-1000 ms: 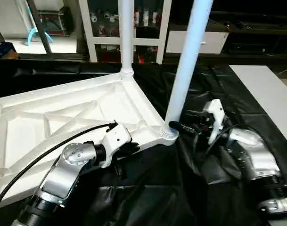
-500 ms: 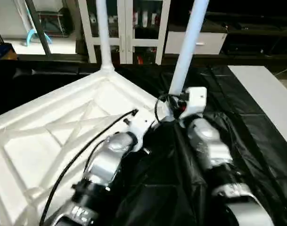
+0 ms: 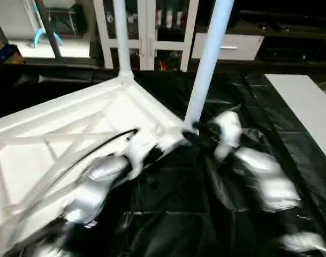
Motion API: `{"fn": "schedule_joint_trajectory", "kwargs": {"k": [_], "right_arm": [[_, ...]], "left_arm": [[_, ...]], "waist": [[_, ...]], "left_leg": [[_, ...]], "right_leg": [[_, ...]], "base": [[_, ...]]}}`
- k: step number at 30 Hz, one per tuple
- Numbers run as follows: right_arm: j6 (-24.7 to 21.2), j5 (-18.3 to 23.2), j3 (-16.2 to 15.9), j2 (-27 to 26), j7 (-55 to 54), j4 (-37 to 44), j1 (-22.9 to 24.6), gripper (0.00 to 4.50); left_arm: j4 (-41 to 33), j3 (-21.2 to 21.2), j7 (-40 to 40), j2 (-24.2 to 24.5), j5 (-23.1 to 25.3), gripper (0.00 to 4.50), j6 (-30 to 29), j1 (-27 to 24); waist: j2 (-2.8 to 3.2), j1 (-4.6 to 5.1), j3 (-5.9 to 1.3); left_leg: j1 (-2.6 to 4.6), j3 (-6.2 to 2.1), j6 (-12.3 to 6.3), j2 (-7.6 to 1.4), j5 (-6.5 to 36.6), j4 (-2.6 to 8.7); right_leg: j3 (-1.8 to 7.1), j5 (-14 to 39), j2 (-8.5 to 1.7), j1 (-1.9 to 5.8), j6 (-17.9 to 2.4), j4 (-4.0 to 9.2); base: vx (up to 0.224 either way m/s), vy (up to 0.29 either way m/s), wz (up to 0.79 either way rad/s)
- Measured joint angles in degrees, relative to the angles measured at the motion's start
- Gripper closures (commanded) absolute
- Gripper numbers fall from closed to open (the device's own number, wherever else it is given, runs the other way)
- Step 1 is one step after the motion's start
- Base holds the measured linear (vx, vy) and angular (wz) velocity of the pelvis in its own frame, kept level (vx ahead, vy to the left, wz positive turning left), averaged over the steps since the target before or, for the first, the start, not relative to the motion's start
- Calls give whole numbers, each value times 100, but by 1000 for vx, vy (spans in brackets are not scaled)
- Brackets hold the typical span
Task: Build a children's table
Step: Rotate leg to tighten
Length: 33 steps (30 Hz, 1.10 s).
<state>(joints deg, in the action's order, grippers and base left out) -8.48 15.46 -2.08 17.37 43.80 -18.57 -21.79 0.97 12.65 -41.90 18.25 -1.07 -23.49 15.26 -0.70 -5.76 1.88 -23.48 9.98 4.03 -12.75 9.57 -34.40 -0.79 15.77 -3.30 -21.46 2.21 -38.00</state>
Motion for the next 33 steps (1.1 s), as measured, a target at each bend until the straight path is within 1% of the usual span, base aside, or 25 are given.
{"fn": "schedule_joint_trajectory", "kwargs": {"k": [2,3,5,9,13,16,21,25,26,29,30,33], "right_arm": [[-37,69,234,186,130,3,-3,188],[-57,89,229,334,341,7,-10,188],[-108,92,207,451,553,8,-12,188],[-424,196,35,799,967,287,96,188],[-536,277,-105,725,1234,323,164,188],[-486,282,-97,659,1309,249,146,188],[-362,220,-184,525,1286,-67,-104,188],[-251,186,-192,452,1276,-197,-195,188],[-257,194,-188,439,1275,-197,-196,216],[-258,215,-183,416,1290,-196,-196,228],[-259,219,-183,417,1293,-196,-196,251],[-253,240,-180,435,1305,-183,-178,256]], "left_arm": [[-94,-1,-236,107,-96,450,13,-92],[-147,12,-360,160,-160,450,12,-131],[-197,20,-450,186,-185,450,9,-175],[-387,70,-647,318,-273,450,-16,-309],[-442,133,-784,350,-374,450,-42,-345],[-483,202,-869,354,-378,450,-43,-355],[-549,321,-924,341,-390,450,-47,-343],[-553,323,-913,336,-389,450,-50,-329],[-553,325,-914,336,-389,450,-50,-329],[-555,320,-910,337,-389,450,-49,-328],[-557,320,-909,339,-389,450,-49,-328],[-565,325,-909,341,-389,450,-49,-328]], "waist": [[2,-53,1],[4,-66,1],[3,-65,1],[-6,-75,5],[-4,-78,5],[-4,-87,5],[-3,-76,5],[-5,-62,6],[-5,-65,6],[-6,-63,7],[-6,-65,6],[-5,-71,6]], "left_leg": [[3,3,2,0,-2,-4],[6,3,2,0,-2,-7],[8,4,4,1,-1,-10],[15,3,5,2,-2,-15],[21,4,9,3,-2,-16],[21,4,8,3,-2,-17],[20,4,4,3,-5,-16],[19,5,3,3,-5,-16],[19,5,3,3,-5,-16],[20,5,4,3,-5,-16],[21,5,4,2,-5,-16],[20,6,3,2,-5,-15]], "right_leg": [[0,1,-2,4,-2,-4],[0,7,-2,8,-13,-4],[3,14,-5,9,-27,-4],[3,13,-8,19,-26,-4],[5,13,-10,22,-26,-5],[5,13,-12,24,-26,-5],[4,13,-12,21,-27,-7],[5,13,-11,21,-27,-6],[5,13,-11,21,-27,-5],[5,13,-11,21,-27,-6],[4,13,-11,21,-27,-7],[4,14,-10,21,-27,-7]], "base": [[0,0,0],[0,0,0],[0,0,0],[0,0,0],[0,0,0],[0,0,0],[0,0,0],[0,0,0],[0,0,0],[0,0,0],[0,0,0],[0,0,0]]}}
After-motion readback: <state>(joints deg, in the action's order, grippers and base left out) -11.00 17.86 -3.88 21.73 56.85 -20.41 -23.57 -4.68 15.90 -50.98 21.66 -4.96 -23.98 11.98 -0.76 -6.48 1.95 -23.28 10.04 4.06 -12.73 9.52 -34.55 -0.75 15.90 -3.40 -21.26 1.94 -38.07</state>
